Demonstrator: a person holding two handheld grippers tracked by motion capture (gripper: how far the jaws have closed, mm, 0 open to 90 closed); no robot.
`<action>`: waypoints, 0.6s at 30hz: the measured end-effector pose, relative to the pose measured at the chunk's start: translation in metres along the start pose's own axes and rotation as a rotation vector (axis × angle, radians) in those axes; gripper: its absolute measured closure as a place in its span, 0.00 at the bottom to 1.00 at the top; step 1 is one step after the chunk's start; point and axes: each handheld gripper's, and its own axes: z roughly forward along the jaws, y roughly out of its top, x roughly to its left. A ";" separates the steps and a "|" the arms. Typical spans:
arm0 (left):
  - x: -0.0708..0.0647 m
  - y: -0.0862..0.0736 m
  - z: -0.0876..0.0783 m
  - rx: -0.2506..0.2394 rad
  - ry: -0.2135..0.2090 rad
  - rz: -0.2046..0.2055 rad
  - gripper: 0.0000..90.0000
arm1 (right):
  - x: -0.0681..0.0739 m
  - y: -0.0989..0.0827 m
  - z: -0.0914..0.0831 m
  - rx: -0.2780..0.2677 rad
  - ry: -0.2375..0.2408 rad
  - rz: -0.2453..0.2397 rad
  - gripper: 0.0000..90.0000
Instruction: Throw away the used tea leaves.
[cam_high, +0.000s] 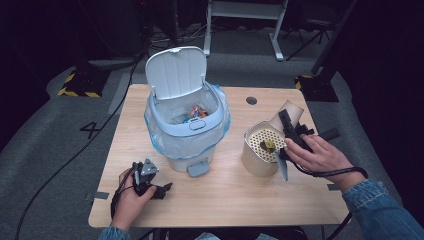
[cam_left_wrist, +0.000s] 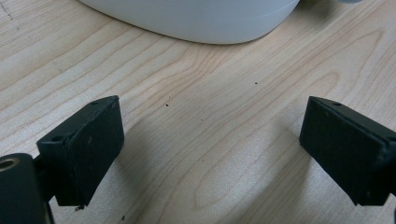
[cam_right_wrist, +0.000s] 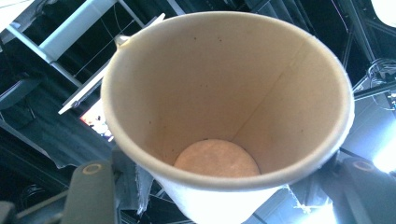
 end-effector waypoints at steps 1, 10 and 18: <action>0.000 0.000 0.000 0.000 0.000 0.000 0.08 | -0.001 0.000 0.000 0.003 -0.001 0.003 0.39; 0.000 0.000 0.000 -0.002 0.000 -0.001 0.08 | -0.007 -0.003 0.001 -0.040 0.040 0.161 0.38; 0.000 0.000 0.000 -0.002 -0.003 -0.001 0.07 | -0.010 -0.018 0.009 -0.147 0.252 0.587 0.38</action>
